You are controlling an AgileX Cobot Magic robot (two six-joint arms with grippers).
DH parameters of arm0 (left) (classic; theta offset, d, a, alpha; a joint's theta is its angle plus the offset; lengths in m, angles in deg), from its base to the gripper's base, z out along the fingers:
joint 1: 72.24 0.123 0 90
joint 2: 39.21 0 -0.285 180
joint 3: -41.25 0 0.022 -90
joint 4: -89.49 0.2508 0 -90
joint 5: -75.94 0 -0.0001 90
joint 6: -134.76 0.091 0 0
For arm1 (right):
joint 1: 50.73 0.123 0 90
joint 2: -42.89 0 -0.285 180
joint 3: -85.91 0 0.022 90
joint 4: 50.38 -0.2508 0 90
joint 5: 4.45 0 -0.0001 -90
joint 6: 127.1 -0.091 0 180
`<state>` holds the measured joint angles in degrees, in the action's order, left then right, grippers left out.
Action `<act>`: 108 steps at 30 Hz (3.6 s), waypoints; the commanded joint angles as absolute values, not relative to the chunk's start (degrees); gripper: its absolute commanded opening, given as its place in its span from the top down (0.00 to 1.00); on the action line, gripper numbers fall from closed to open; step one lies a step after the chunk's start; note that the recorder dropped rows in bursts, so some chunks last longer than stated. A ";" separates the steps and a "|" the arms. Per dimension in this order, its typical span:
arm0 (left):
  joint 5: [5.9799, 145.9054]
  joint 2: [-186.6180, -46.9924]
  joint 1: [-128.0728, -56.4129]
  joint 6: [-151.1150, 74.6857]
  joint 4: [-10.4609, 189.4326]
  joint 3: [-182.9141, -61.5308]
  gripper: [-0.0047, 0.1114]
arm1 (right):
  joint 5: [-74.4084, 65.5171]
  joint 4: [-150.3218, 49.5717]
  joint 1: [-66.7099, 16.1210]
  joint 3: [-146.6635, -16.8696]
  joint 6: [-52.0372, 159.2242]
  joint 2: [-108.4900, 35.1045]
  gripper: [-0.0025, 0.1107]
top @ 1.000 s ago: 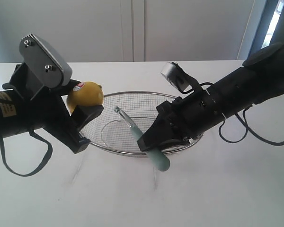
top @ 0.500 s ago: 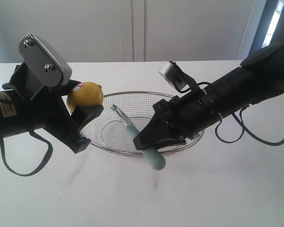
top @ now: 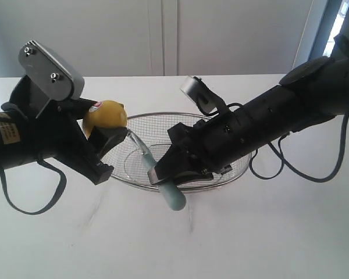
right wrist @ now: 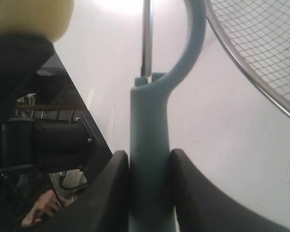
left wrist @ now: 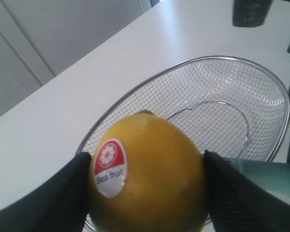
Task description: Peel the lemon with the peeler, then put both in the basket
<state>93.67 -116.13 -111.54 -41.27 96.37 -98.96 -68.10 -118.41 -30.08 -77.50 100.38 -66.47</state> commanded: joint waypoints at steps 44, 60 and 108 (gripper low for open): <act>96.43 -120.98 -111.79 -57.37 107.98 -98.82 0.96 | -68.51 -122.03 -27.90 -77.42 100.59 -71.56 0.98; 96.43 -120.98 -111.79 -57.37 107.98 -98.82 0.96 | -69.70 -122.37 -28.26 -79.09 101.54 -71.56 0.98; 98.43 -120.98 -111.79 -57.22 107.98 -98.82 0.96 | -59.03 -107.25 -34.53 -76.07 93.71 -61.62 0.98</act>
<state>97.17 -121.21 -111.54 -56.93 107.67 -98.96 -58.59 -106.29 -35.99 -76.32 93.78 -60.21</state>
